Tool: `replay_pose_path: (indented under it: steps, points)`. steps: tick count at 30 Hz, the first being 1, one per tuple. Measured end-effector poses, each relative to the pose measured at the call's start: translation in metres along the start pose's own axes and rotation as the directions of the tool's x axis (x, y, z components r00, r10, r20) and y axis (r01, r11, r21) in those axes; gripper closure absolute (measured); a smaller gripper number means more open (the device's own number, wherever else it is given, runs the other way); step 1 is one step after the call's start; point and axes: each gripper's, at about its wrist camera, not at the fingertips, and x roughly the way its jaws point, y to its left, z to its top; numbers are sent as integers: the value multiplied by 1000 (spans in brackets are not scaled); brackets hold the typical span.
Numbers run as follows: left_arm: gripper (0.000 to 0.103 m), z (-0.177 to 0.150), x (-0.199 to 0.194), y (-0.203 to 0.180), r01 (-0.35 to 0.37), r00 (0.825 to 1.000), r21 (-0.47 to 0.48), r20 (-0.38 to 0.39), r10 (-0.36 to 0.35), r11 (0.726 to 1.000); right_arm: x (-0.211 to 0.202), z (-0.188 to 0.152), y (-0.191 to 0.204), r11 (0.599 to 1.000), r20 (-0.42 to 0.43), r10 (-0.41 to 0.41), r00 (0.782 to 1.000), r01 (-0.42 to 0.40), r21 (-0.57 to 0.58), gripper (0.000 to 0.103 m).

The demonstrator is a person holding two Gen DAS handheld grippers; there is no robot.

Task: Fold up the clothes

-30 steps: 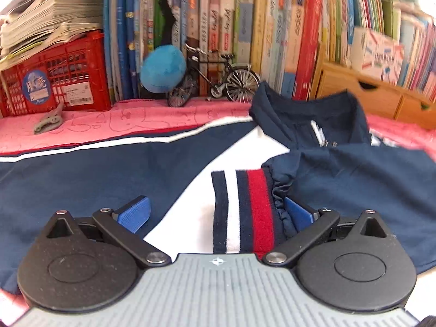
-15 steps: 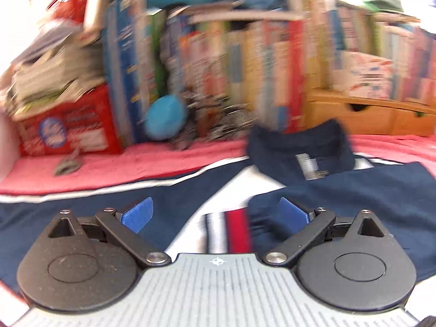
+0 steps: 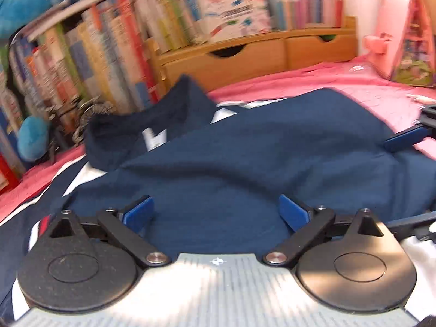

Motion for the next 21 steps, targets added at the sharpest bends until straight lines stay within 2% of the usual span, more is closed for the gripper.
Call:
replay_pose_path:
  steps: [2,4,6,7,13,21]
  points:
    - [1,-4,1,24,-46,999,-35,-13,45,998,0,0,0,1000,0,1,1000,-1,0,0]
    - [1,-9,-1,47,-97,995,-27,-6,97,995,1,0,-1,1000,0,6,1000,-6,-2,0]
    - [2,-13,-3,65,-52,999,-39,-12,52,998,1,0,-1,1000,-1,25,1000,-25,-13,0]
    - [2,-15,-5,70,-64,998,-41,-16,63,997,2,0,-1,999,-1,33,999,-33,-19,0]
    - [4,-22,-9,68,-93,995,-34,15,94,995,1,-1,-1,998,0,46,999,-46,-32,0]
    - [4,-23,-9,73,-77,997,-37,21,78,996,1,-1,-1,998,1,45,999,-45,-34,0]
